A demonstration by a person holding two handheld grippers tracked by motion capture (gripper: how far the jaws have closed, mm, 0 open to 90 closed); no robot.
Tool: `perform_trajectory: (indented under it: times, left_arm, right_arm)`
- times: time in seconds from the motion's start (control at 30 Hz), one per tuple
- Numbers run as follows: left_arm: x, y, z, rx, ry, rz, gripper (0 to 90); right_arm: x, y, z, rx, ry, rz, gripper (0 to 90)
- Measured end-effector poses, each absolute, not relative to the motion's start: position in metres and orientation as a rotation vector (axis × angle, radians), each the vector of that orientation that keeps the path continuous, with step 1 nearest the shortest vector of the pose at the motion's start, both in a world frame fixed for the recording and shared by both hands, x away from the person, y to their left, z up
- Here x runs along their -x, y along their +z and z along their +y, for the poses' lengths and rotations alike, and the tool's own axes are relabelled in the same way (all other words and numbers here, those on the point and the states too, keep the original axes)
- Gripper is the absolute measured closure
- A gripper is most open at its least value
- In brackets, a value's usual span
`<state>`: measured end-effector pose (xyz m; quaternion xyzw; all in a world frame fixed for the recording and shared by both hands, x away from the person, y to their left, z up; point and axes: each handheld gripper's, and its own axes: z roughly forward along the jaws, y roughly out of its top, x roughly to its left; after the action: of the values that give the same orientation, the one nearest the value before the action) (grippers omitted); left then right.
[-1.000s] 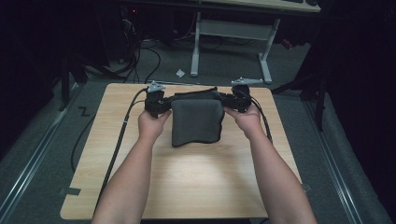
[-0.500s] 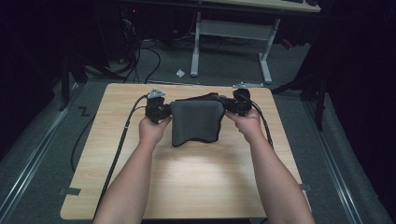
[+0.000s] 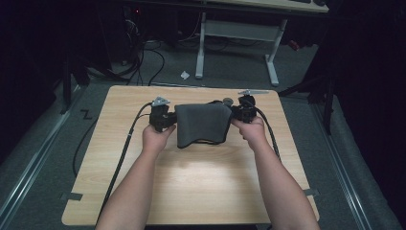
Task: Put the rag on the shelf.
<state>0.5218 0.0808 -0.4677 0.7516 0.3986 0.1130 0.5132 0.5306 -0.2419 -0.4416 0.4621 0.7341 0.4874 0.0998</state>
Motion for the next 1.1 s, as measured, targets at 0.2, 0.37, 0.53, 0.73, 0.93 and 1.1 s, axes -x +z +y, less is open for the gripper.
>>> perform_trajectory:
  times: [0.2,0.37,0.53,0.73,0.93,1.1]
  left_arm:
    - [-0.521,-0.464,0.082,-1.801,0.285,0.962,76.9]
    - [-0.521,-0.461,0.084,-1.793,0.319,0.987,71.6]
    - [-0.521,-0.456,0.092,-1.796,0.365,1.015,70.2]
    - [-0.52,-0.451,0.099,-1.789,0.395,1.032,67.7]
    - [-0.516,-0.447,0.106,-1.787,0.423,1.035,62.9]
    - [-0.513,-0.448,0.109,-1.78,0.445,1.052,58.4]
  right_arm:
    - [-0.53,-0.439,-0.247,-1.4,1.374,2.106,57.6]
    - [-0.529,-0.431,-0.252,-1.377,1.335,2.067,53.0]
    - [-0.526,-0.426,-0.258,-1.352,1.28,2.025,53.0]
    - [-0.522,-0.423,-0.26,-1.319,1.23,2.011,54.0]
    - [-0.516,-0.424,-0.265,-1.31,1.201,1.984,53.8]
    - [-0.514,-0.427,-0.268,-1.308,1.18,1.977,53.6]
